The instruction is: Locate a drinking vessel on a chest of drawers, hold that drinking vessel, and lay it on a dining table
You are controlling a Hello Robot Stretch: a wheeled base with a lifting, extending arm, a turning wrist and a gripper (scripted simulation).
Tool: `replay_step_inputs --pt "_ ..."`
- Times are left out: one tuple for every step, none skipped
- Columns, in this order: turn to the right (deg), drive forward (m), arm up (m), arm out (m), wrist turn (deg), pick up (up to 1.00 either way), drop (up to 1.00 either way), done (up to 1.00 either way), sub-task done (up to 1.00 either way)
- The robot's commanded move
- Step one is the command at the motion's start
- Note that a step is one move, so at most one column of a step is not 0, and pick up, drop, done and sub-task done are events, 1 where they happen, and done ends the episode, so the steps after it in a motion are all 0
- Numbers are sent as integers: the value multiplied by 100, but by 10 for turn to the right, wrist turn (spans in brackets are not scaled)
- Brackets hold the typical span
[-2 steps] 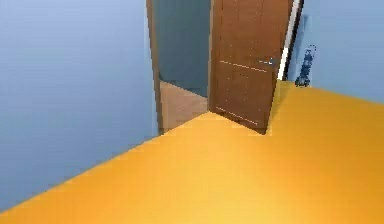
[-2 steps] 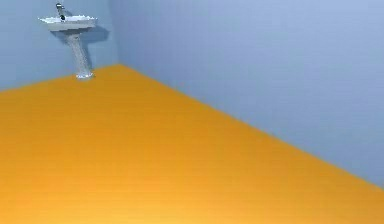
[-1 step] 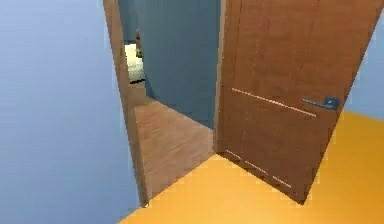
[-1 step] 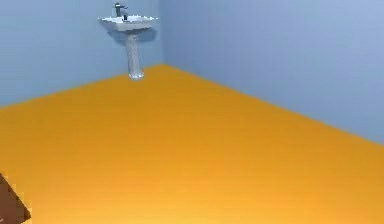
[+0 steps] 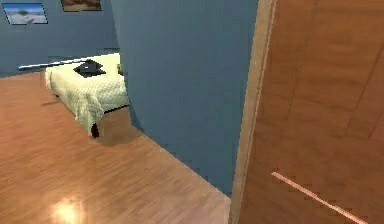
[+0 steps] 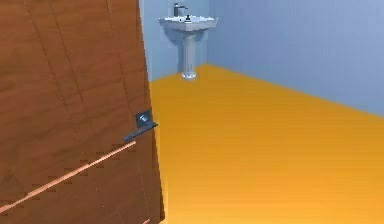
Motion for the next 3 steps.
replay_step_inputs --pt "60 0 0 0 0 0 0 0 0" --pt "0 35 0 0 0 0 0 0 0" --pt "-450 0 0 0 0 0 0 0 0"
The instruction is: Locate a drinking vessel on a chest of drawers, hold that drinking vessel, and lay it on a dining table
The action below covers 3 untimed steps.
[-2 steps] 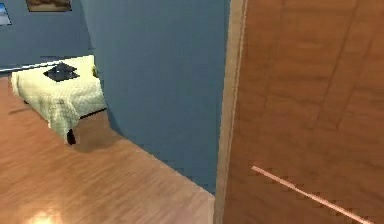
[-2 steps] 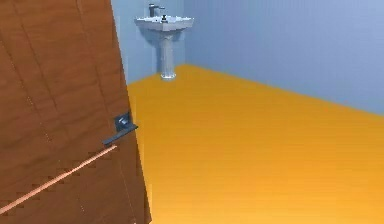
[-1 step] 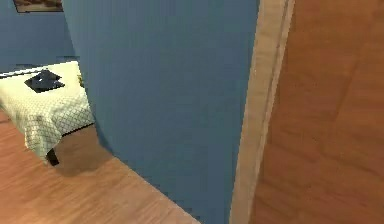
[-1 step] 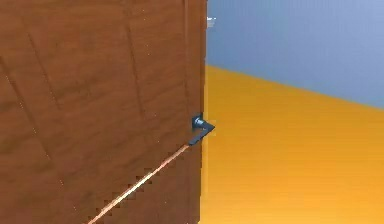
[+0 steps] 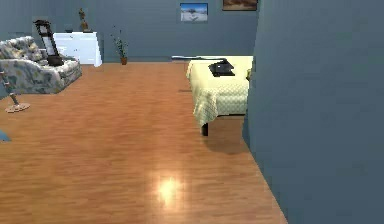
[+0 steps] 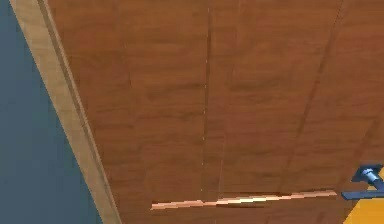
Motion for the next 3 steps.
replay_step_inputs --pt "-210 0 0 0 0 0 0 0 0" --pt "0 80 0 0 0 0 0 0 0" --pt "-450 0 0 0 0 0 0 0 0"
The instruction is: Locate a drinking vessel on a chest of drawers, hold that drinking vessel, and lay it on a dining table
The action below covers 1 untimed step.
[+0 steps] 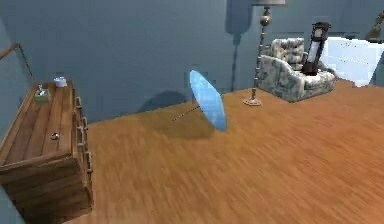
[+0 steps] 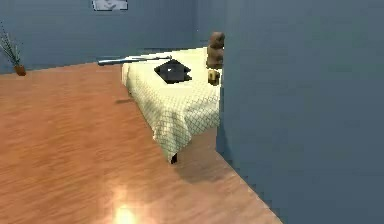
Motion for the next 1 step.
replay_step_inputs --pt "-420 0 0 0 0 0 0 0 0"
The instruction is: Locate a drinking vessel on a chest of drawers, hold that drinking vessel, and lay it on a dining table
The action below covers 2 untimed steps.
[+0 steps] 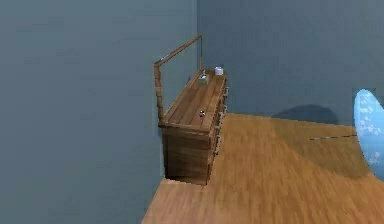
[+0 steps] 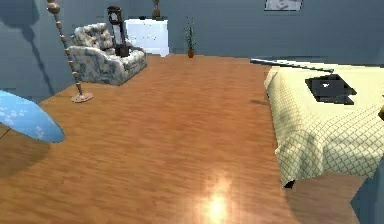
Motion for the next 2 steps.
replay_step_inputs --pt "0 45 0 0 0 0 0 0 0" --pt "300 0 0 0 0 0 0 0 0"
